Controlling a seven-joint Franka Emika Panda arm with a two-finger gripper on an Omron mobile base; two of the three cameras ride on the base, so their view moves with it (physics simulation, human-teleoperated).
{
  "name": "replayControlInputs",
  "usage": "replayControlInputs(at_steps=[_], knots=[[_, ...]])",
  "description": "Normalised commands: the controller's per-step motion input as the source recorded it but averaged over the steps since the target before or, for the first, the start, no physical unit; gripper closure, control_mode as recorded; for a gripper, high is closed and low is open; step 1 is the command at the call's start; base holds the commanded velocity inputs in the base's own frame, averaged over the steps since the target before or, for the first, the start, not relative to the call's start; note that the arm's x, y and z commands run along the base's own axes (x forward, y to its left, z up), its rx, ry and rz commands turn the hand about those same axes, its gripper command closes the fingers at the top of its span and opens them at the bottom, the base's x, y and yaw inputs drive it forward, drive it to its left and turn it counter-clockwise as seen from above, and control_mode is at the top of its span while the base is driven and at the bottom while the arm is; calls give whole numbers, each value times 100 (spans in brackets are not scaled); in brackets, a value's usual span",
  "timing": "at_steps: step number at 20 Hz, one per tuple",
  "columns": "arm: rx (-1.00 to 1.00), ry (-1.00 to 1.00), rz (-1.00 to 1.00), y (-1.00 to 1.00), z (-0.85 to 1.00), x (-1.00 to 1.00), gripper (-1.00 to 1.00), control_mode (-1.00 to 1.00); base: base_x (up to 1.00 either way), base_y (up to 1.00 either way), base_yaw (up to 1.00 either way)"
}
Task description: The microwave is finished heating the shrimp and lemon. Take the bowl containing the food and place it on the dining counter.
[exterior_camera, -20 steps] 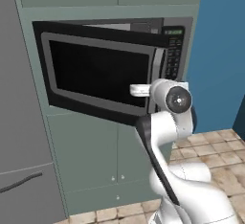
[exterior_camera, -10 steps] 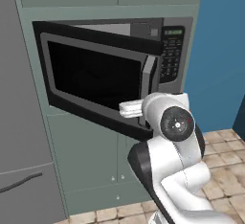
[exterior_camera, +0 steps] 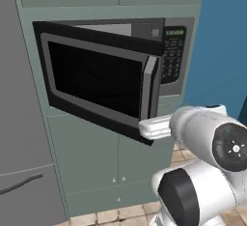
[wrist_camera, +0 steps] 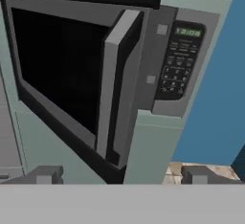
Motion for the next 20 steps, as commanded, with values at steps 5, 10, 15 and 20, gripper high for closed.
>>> replayControlInputs(at_steps=[5,10,15,20], knots=[[20,0,23,-100,0,2,-100,-100,0,0,0],[26,1,22,-100,-7,19,-100,-100,0,0,0],[26,8,15,-99,-47,81,-100,-100,0,0,0],[38,20,0,-32,-3,100,-100,-100,0,0,0]])
